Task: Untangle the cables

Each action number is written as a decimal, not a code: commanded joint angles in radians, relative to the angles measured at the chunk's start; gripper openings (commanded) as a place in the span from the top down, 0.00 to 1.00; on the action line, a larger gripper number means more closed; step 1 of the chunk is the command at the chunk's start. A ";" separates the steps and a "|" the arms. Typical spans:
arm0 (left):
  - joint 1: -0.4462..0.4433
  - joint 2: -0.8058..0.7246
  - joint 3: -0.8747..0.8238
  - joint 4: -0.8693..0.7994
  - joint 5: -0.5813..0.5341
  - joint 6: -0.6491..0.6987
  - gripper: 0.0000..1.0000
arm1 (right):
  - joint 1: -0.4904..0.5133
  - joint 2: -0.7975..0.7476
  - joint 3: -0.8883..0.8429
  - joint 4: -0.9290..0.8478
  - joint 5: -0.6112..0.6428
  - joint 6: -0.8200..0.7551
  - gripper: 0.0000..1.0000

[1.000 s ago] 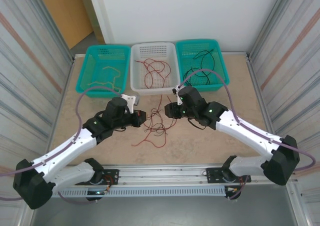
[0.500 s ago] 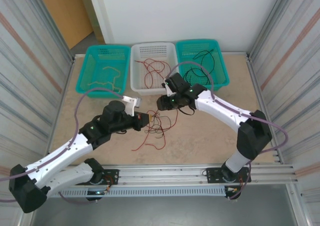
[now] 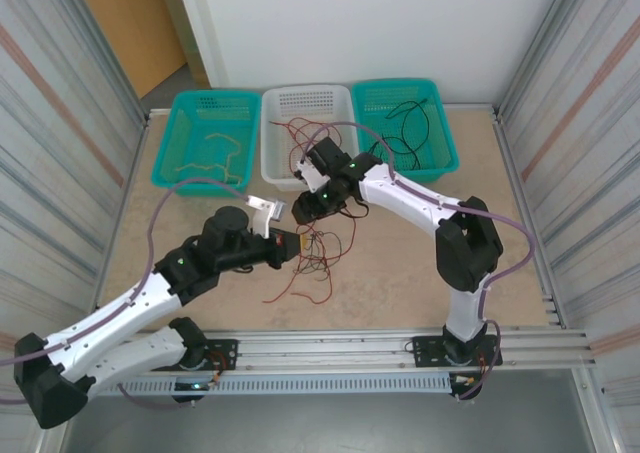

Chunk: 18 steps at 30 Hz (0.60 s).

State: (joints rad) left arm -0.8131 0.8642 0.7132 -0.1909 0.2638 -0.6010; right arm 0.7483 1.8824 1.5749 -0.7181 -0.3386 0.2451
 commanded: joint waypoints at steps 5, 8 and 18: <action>-0.004 -0.033 0.018 -0.045 -0.023 0.037 1.00 | 0.007 -0.004 -0.019 -0.031 -0.042 -0.034 0.64; -0.005 -0.038 0.019 -0.053 -0.027 0.041 1.00 | 0.008 0.001 -0.015 -0.015 -0.079 -0.026 0.59; -0.004 -0.061 0.019 -0.074 -0.047 0.055 1.00 | 0.034 0.037 -0.053 0.024 -0.107 -0.016 0.60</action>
State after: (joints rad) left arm -0.8131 0.8227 0.7132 -0.2481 0.2348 -0.5697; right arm 0.7738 1.9110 1.5452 -0.7071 -0.4210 0.2272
